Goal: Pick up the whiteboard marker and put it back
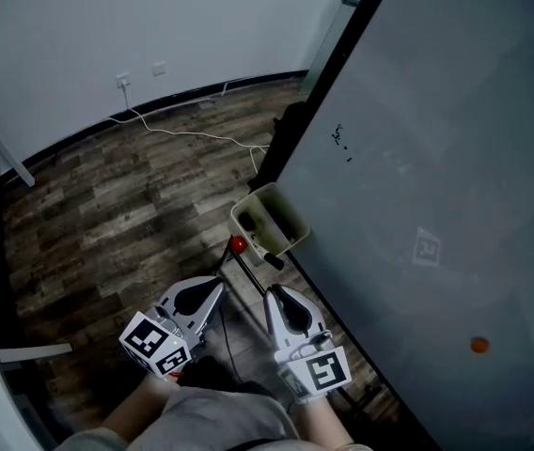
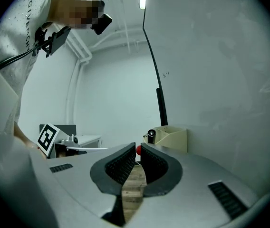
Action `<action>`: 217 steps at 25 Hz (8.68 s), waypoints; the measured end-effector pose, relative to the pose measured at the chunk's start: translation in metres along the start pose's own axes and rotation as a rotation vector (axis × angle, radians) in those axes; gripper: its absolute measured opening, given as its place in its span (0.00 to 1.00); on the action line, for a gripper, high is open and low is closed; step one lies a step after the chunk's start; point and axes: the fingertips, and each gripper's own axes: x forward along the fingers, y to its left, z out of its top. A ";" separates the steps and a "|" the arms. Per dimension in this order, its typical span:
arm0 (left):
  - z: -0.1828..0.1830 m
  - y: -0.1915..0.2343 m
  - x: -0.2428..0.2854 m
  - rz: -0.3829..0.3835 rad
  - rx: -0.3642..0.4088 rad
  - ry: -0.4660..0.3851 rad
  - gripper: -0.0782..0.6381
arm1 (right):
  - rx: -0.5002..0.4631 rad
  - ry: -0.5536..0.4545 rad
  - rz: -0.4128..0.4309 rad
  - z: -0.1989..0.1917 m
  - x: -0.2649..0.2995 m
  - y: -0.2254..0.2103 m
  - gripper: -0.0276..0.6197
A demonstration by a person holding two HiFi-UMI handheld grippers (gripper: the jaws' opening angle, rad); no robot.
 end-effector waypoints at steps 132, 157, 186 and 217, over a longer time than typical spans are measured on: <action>0.056 0.031 0.036 0.034 -0.017 -0.058 0.13 | -0.137 -0.089 0.050 0.106 0.055 -0.029 0.17; 0.068 0.030 0.027 0.034 -0.006 -0.080 0.13 | -0.154 -0.086 0.077 0.127 0.056 -0.021 0.17; 0.072 0.023 0.035 -0.018 0.046 -0.064 0.13 | -0.182 -0.116 0.108 0.152 0.056 -0.013 0.17; 0.070 0.018 0.045 -0.056 0.049 -0.058 0.13 | -0.161 -0.107 0.110 0.148 0.058 -0.018 0.17</action>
